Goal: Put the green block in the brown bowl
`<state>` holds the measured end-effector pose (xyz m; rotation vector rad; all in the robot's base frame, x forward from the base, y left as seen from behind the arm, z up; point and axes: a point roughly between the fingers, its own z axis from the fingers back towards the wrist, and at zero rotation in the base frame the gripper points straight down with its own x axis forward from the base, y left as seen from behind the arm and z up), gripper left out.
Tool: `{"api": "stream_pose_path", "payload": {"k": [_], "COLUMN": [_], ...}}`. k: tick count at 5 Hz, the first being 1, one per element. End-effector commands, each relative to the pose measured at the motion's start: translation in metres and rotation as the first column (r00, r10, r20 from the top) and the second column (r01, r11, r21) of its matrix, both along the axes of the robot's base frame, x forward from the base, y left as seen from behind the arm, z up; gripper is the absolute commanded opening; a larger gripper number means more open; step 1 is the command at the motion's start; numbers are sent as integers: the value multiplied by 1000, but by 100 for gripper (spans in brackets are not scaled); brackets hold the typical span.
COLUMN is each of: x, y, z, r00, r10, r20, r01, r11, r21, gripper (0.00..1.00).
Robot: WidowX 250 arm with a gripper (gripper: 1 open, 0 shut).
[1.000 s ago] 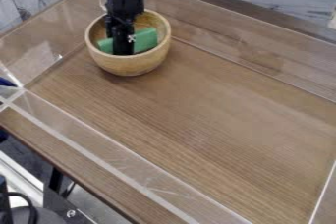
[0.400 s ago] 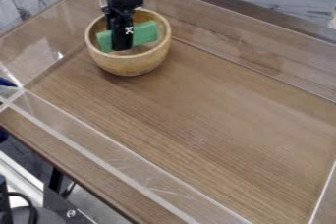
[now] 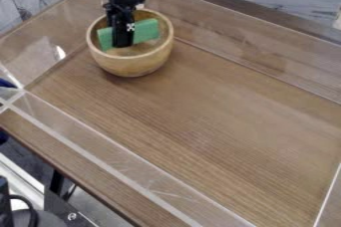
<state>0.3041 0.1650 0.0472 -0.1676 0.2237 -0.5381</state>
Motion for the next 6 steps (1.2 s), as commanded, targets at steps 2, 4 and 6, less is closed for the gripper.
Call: {"api": "stream_pose_path", "payload": {"k": [2,4,6], "x": [13,15,19], "y": [3,-3,-6], "z": [14,2,-4], "r00": [998,997,996], "r10": [9,23,34], "r20": [60,68,82], "r01": [-12,-27,-41], "r11": [998,997,995], "r21": [58,66,88], "gripper": [0,0,0]}}
